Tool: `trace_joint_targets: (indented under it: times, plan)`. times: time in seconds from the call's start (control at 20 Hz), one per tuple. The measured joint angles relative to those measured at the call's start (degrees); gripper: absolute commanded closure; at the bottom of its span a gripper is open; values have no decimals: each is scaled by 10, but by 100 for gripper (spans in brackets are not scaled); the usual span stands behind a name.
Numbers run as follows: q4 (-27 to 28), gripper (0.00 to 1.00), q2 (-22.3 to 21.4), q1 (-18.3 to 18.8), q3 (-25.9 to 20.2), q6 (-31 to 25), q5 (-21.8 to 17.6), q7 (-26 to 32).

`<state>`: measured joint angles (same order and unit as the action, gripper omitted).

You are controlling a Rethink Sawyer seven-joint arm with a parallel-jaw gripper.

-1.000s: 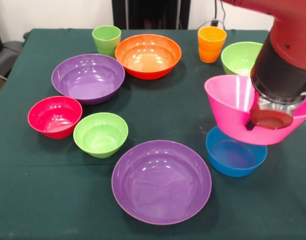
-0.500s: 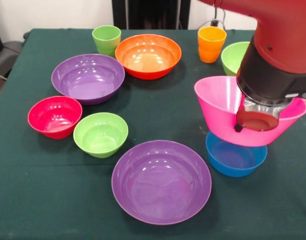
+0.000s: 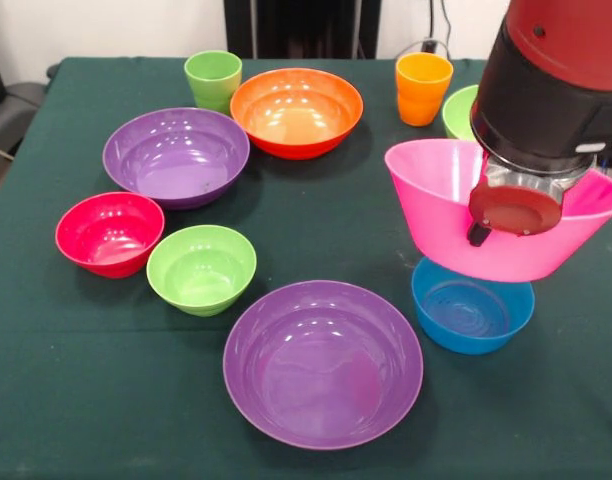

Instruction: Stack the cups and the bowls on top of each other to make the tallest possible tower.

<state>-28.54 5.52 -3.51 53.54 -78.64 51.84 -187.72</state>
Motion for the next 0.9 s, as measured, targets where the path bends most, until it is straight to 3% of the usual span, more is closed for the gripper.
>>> trace_joint_targets:
  times: [0.65, 0.9]
  plan:
    - [0, 100, 19, 20, 0, 0, 2, 0]
    - [25, 100, 32, 35, 4, -29, 15, 0]
